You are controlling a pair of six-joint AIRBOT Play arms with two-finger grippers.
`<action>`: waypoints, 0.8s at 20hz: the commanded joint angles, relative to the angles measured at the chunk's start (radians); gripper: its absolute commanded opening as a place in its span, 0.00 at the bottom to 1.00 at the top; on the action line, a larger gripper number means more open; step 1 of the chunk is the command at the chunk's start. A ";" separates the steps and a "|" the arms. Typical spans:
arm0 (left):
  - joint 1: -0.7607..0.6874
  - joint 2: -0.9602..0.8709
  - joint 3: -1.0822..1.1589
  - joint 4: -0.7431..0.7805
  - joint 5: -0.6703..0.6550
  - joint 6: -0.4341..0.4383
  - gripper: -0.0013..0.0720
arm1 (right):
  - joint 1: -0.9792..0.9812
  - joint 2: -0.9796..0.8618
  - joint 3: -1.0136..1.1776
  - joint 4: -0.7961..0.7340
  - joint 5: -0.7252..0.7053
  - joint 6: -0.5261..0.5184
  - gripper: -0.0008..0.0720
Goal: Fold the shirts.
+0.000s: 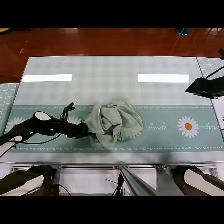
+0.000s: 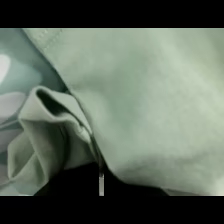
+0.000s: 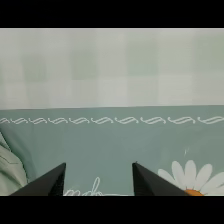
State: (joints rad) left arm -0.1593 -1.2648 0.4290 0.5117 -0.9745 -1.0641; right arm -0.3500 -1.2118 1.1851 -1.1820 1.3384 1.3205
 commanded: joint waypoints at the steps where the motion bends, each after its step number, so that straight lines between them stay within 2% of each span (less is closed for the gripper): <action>1: -0.008 -0.016 0.000 -0.014 -0.022 0.009 0.05 | 0.000 0.000 -0.064 -0.028 0.001 -0.002 0.70; 5: -0.008 0.014 0.000 -0.013 -0.058 0.024 0.05 | 0.032 0.000 -0.325 0.261 -0.053 -0.125 0.78; 6: -0.008 0.023 0.000 -0.013 -0.066 0.024 0.05 | 0.057 0.000 -0.389 0.291 -0.088 -0.134 0.82; 10: -0.008 0.051 0.000 -0.013 -0.085 0.024 0.05 | 0.175 0.000 -0.551 0.380 -0.219 -0.132 0.82; 13: -0.008 0.056 0.000 -0.013 -0.085 0.024 0.05 | 0.292 -0.002 -0.576 0.404 -0.301 -0.124 0.81; 16: -0.008 0.056 0.000 -0.013 -0.085 0.024 0.05 | 0.394 -0.060 -0.576 0.446 -0.375 -0.071 0.81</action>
State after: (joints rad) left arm -0.1673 -1.2121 0.4290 0.4995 -1.0546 -1.0416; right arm -0.0502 -1.2346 0.6304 -0.7937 1.0554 1.2140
